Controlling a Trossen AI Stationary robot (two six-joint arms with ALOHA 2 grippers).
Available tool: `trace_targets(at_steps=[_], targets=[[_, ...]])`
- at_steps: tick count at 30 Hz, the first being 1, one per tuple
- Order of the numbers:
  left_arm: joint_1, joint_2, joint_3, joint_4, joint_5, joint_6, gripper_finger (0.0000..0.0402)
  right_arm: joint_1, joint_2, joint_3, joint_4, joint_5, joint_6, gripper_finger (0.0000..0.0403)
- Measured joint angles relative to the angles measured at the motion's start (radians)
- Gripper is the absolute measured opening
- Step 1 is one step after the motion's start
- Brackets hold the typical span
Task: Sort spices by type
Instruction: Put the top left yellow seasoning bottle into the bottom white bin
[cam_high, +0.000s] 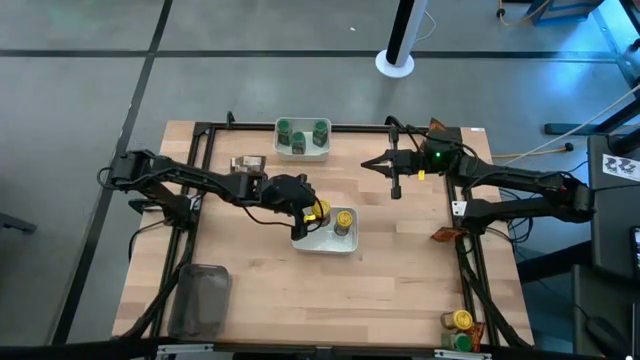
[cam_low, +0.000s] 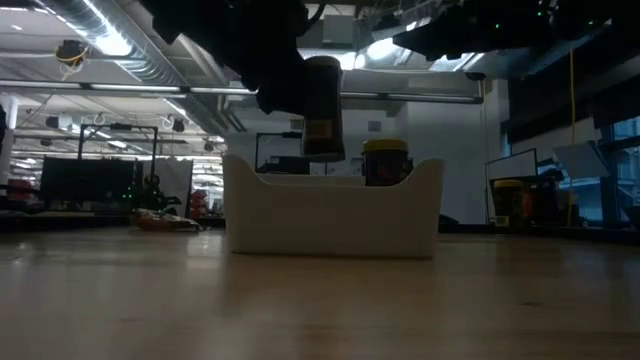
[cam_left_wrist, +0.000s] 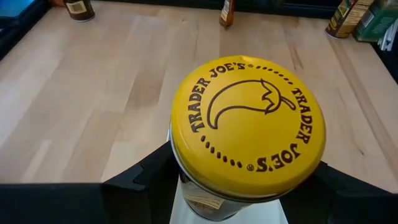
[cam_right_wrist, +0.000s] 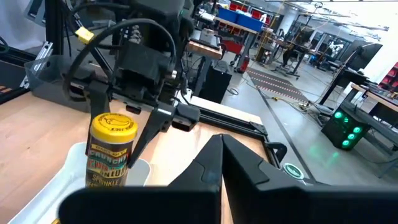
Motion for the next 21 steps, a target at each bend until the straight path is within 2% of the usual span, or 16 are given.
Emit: trace_targets(at_steps=[6,12,21], targets=[[0.001,0.065,-0.026,0.111,0.000,-0.005,0.0211,0.000,0.000,0.000,0.001,0.002,0.000,0.0010],[0.003,0.158,-0.030,0.143,0.000,-0.019,0.0211,0.000,0.001,0.000,0.000,0.008,0.000,0.0010],[0.023,0.217,-0.028,0.178,0.000,-0.034,0.0211,0.000,0.002,0.000,0.000,0.008,-0.002,0.0010]])
